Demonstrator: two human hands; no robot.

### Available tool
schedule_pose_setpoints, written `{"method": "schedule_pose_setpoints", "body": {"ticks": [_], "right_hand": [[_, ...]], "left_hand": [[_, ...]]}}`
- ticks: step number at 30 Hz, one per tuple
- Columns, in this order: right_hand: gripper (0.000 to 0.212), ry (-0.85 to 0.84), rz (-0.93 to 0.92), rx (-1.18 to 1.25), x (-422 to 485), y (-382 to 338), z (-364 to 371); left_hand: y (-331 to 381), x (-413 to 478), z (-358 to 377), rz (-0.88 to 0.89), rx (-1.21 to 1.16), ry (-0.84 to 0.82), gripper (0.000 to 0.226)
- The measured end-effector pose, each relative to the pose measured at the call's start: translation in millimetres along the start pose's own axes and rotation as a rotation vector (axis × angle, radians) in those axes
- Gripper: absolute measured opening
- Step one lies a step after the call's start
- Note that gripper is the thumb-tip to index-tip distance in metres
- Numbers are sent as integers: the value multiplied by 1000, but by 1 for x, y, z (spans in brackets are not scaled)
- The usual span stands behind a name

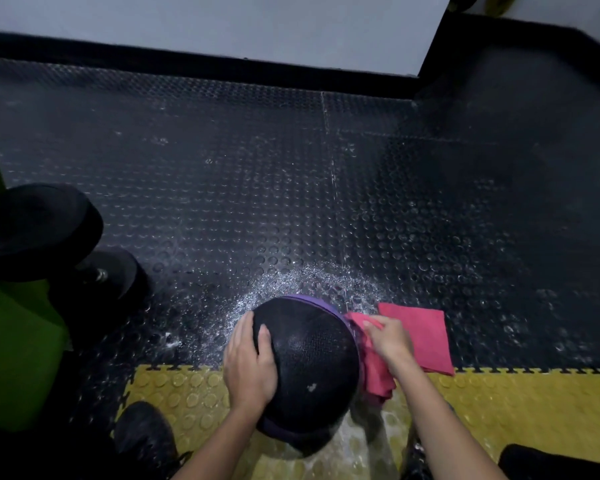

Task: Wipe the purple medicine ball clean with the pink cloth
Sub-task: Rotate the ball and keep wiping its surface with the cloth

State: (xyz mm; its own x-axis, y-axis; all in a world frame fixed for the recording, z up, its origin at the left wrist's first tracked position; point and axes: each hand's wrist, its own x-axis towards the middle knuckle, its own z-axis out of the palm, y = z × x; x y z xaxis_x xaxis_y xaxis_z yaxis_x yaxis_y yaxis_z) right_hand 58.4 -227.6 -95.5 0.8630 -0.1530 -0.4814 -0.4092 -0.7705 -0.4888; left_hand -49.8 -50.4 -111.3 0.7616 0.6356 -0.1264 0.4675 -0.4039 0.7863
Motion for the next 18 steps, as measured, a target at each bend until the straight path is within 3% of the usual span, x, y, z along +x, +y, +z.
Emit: {"method": "schedule_pose_setpoints", "body": {"ticks": [2, 4, 8, 11, 13, 15, 18], "right_hand": [[33, 72, 34, 235, -9, 1, -7], [29, 147, -60, 378, -27, -10, -2], [32, 238, -465, -14, -67, -27, 40], [32, 217, -181, 93, -43, -17, 40], [31, 205, -57, 178, -35, -13, 39], [29, 303, -168, 67, -53, -24, 47], [26, 511, -516, 14, -90, -36, 68]], "left_hand": [[2, 4, -1, -36, -14, 1, 69], [3, 7, -2, -66, -36, 2, 70], [-5, 12, -7, -99, -122, 5, 63], [-13, 12, -8, -140, -174, 40, 39], [-14, 12, -8, -165, -186, 60, 37], [-14, 13, -6, -178, -176, 74, 37], [-17, 16, -7, -210, -179, 106, 37]]}}
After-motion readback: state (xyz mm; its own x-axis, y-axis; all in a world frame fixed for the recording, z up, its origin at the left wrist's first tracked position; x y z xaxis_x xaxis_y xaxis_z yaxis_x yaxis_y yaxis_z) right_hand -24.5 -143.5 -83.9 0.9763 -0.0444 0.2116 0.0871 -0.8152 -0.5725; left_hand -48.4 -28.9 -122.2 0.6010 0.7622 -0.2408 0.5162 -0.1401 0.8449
